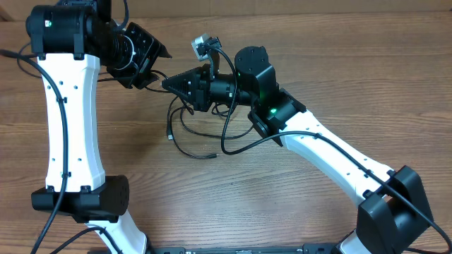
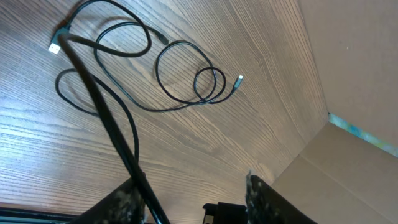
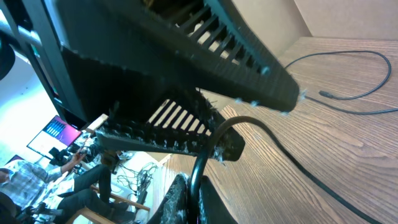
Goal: Untangle cables
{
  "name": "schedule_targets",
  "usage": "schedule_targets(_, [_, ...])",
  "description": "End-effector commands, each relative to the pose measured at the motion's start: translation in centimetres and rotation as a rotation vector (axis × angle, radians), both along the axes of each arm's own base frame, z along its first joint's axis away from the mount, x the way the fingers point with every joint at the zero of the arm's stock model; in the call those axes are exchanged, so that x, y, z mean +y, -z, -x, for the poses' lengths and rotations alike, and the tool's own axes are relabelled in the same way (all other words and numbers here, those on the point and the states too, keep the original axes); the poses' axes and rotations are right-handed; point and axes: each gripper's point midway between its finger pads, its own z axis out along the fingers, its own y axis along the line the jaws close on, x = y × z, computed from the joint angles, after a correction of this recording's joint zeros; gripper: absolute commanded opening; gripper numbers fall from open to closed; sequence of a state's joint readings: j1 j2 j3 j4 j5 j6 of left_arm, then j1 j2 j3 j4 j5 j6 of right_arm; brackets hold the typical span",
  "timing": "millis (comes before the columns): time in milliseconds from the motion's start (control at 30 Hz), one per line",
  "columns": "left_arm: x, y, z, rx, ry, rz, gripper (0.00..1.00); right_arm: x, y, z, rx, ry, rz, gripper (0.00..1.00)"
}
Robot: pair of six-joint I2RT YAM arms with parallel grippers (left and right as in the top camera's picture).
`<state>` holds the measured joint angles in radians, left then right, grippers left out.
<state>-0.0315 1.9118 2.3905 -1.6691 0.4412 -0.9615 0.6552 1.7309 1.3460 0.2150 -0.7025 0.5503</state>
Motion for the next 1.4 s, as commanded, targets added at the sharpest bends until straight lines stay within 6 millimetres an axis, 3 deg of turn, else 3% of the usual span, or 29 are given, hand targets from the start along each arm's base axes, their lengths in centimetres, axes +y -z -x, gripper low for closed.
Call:
schedule_targets(0, [-0.2, -0.3, 0.0, -0.016, 0.018, 0.003, 0.46, -0.4, -1.8, 0.5, -0.027, -0.007, -0.026, 0.04])
schedule_targets(233, [-0.2, -0.3, 0.1, -0.013, 0.019, 0.003, 0.22, -0.4, -1.8, 0.5, -0.028, -0.006, -0.026, 0.04])
schedule_targets(333, [-0.2, -0.3, 0.1, -0.012, 0.019, 0.003, 0.22, -0.4, -1.8, 0.5, -0.028, -0.006, -0.026, 0.04])
schedule_targets(400, [-0.2, -0.3, 0.1, -0.012, 0.019, 0.003, 0.18, -0.4, -1.8, 0.5, -0.028, -0.006, -0.026, 0.04])
schedule_targets(467, [-0.2, -0.3, 0.1, -0.012, 0.019, 0.003, 0.06, -0.4, -1.8, 0.5, -0.028, -0.006, -0.025, 0.04])
schedule_targets(600, [-0.2, -0.2, 0.2, -0.011, 0.021, -0.003, 0.04, -0.4, -1.5, 0.4, -0.017, -0.002, -0.016, 0.05])
schedule_targets(733, [-0.2, -0.4, -0.2, -0.027, 0.020, 0.003, 0.04, -0.9, 0.4, -0.7, 0.045, 0.068, 0.046, 0.39])
schedule_targets(833, [-0.1, -1.1, -0.5, -0.060, 0.017, 0.016, 0.04, -2.2, 3.2, -2.0, 0.129, 0.167, 0.138, 0.89])
schedule_targets(867, [0.2, -1.3, -0.7, -0.074, 0.012, 0.015, 0.04, -2.7, 4.0, -2.5, 0.153, 0.198, 0.167, 0.97])
schedule_targets(1067, [2.0, -2.8, -0.3, -0.122, -0.036, 0.008, 0.04, -6.6, 8.2, -4.3, 0.285, 0.323, 0.307, 1.00])
schedule_targets(1167, [4.3, -3.5, 0.1, -0.151, -0.099, -0.049, 0.04, -8.8, 9.5, -5.1, 0.343, 0.369, 0.346, 1.00])
schedule_targets(1267, [7.9, -3.8, 0.7, -0.169, -0.184, -0.175, 0.04, -10.9, 10.6, -5.7, 0.395, 0.407, 0.377, 1.00])
schedule_targets(1367, [10.4, -3.6, 1.6, -0.145, -0.244, -0.264, 0.04, -12.1, 11.3, -5.9, 0.431, 0.427, 0.397, 1.00])
